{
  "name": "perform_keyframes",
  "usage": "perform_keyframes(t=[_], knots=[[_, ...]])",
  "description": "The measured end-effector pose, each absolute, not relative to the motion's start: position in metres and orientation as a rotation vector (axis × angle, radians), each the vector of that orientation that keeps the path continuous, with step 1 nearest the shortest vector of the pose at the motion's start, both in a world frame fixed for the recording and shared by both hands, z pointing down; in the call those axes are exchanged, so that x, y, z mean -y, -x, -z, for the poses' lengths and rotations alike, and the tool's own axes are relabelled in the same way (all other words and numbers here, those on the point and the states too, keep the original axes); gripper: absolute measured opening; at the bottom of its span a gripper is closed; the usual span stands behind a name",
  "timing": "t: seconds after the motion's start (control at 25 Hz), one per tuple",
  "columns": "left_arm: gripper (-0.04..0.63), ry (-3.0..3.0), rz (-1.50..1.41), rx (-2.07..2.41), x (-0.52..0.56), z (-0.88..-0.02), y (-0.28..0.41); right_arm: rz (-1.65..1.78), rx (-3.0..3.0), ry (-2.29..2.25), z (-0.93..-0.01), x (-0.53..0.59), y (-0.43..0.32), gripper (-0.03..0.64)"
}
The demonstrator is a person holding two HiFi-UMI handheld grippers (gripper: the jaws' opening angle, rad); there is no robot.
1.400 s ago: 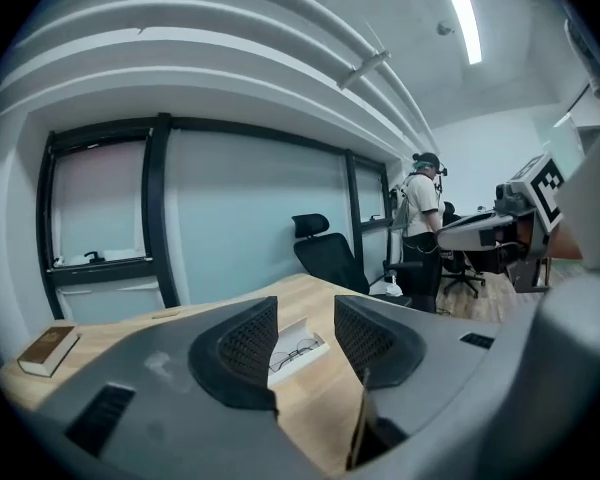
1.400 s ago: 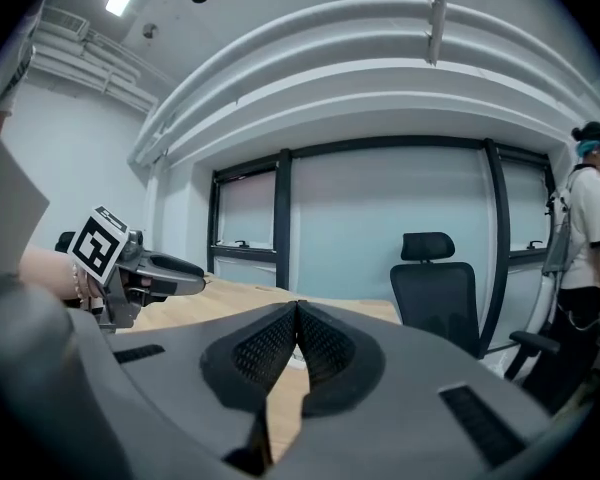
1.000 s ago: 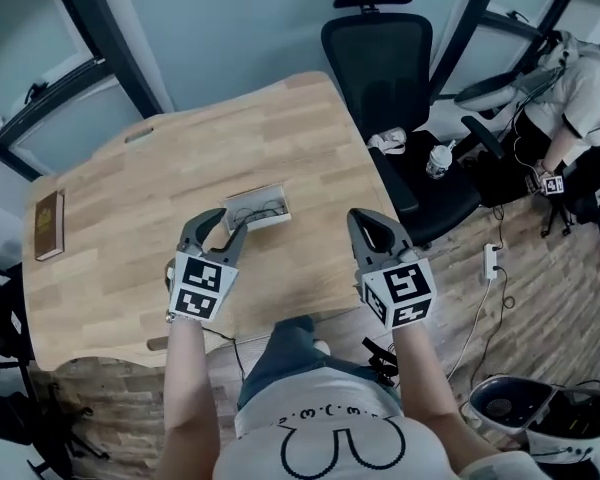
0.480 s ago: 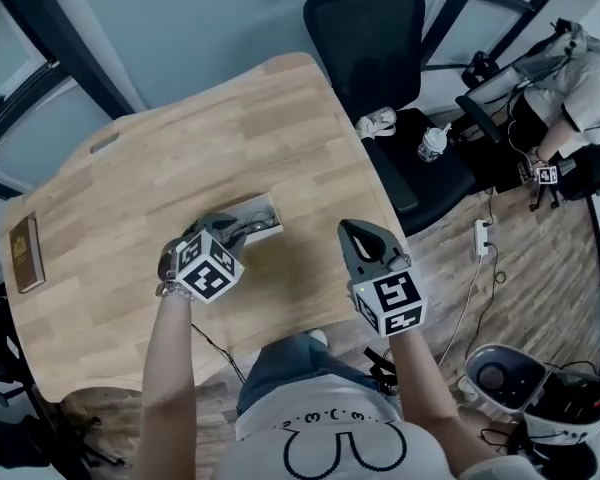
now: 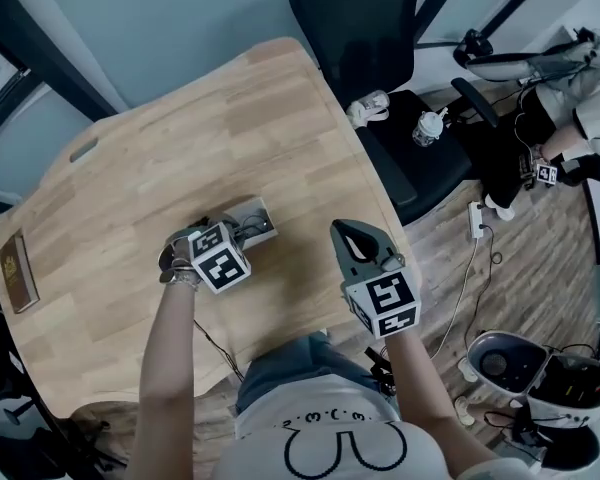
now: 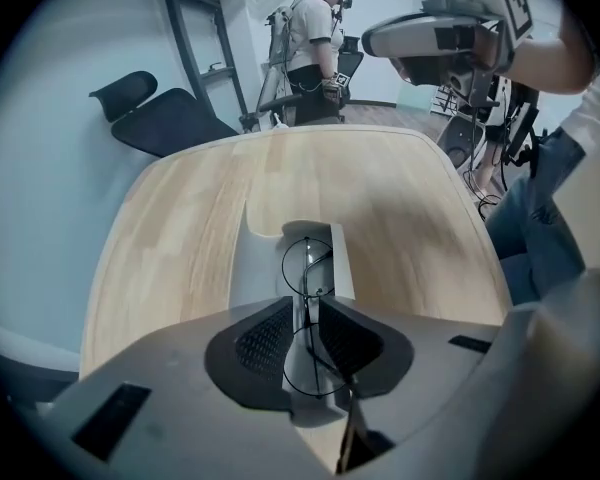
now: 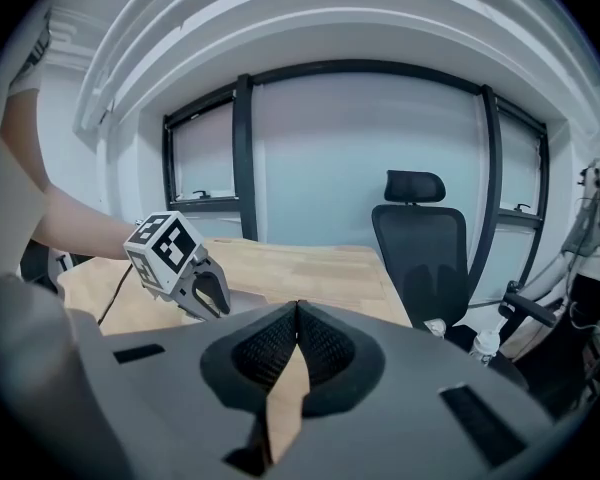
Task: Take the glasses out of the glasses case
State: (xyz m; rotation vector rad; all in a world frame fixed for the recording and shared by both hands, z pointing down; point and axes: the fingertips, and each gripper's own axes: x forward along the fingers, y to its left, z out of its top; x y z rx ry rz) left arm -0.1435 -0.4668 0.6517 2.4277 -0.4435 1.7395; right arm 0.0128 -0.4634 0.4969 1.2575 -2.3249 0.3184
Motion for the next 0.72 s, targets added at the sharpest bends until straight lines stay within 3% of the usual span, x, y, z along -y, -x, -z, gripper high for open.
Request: perform_keyframes(t=[0.72], knots=[[0.020, -2.359, -1.718, 0.384, 0.470, -0.656, 0.138, -0.324, 2.306, -1.254, -0.500, 0.475, -0.005, 0.051]])
